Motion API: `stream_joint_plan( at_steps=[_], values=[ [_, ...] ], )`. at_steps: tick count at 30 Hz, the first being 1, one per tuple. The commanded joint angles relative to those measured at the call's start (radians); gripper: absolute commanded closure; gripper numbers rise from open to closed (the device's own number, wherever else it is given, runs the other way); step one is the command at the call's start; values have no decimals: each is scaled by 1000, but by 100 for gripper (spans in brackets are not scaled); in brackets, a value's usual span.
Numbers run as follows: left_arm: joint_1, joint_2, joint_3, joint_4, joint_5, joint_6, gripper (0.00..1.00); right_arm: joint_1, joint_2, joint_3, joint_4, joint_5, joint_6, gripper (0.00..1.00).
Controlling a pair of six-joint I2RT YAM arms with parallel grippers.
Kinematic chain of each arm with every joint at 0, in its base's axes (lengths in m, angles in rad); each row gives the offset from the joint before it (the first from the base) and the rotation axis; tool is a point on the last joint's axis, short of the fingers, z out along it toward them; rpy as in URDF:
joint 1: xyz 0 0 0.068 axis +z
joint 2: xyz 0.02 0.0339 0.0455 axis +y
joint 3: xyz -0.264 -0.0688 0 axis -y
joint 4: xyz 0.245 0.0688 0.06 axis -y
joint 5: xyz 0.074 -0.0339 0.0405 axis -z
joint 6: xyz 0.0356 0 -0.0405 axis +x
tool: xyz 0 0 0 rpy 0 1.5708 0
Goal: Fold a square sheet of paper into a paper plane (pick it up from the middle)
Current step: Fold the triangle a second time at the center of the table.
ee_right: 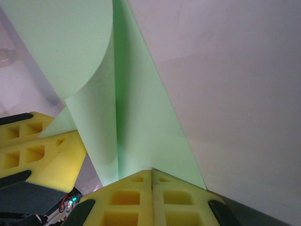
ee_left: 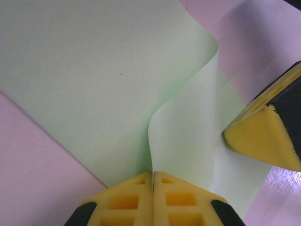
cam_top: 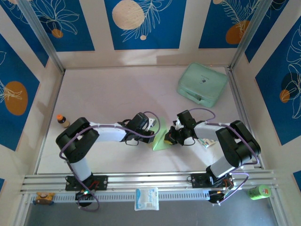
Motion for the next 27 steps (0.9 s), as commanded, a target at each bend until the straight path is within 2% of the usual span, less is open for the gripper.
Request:
stream_joint_plan(
  at_steps=[1,27],
  values=[
    [12,-8,-3,-17,-6,7,97,-6,21,-2,-72,36,-13,100],
    [11,-41,0,-20,-12,32,97,-11,17,-1,-78,36,-18,100]
  ],
)
